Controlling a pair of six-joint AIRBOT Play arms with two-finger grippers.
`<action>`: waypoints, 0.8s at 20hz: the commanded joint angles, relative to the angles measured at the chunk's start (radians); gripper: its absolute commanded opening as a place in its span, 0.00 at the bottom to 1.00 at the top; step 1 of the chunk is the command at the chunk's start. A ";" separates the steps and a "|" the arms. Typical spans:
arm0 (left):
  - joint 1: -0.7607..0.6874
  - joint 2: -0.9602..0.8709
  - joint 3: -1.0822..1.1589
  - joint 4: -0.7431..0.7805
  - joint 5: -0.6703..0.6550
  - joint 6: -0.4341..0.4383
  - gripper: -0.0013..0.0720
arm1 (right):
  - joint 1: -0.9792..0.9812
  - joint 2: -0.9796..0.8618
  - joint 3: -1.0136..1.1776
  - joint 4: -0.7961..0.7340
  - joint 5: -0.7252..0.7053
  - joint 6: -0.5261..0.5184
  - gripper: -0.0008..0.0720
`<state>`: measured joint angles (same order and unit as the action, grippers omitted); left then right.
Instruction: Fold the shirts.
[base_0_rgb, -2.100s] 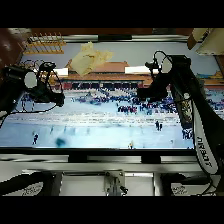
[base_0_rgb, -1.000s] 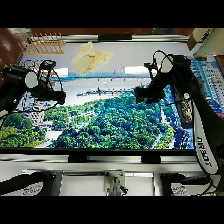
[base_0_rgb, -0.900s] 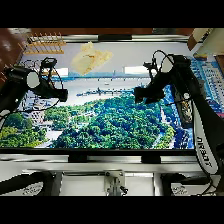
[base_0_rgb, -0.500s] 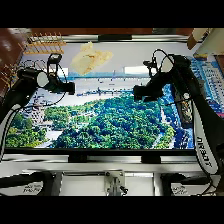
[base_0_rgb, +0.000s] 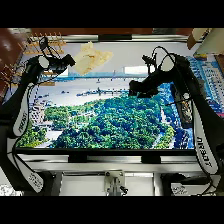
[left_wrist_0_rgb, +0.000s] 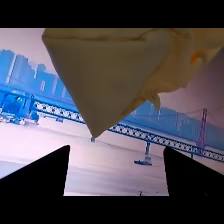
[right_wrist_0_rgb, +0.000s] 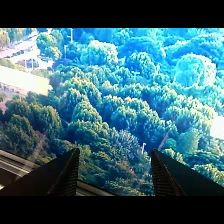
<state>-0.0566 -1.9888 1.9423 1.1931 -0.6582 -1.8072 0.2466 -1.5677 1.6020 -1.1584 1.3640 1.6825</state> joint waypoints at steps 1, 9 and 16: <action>0.047 -0.141 0.088 -0.219 0.103 -0.005 0.96 | 0.001 0.000 0.000 0.025 -0.010 0.000 0.79; 0.029 -0.220 0.087 -0.235 0.061 0.041 0.96 | 0.001 0.000 0.000 0.024 -0.008 0.000 0.79; 0.011 -0.249 0.088 -0.260 0.081 0.040 0.96 | 0.001 0.000 0.000 0.026 0.002 0.000 0.79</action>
<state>-0.0387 -2.2269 2.0289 0.9524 -0.5880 -1.7691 0.2466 -1.5677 1.6020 -1.1339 1.3624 1.6825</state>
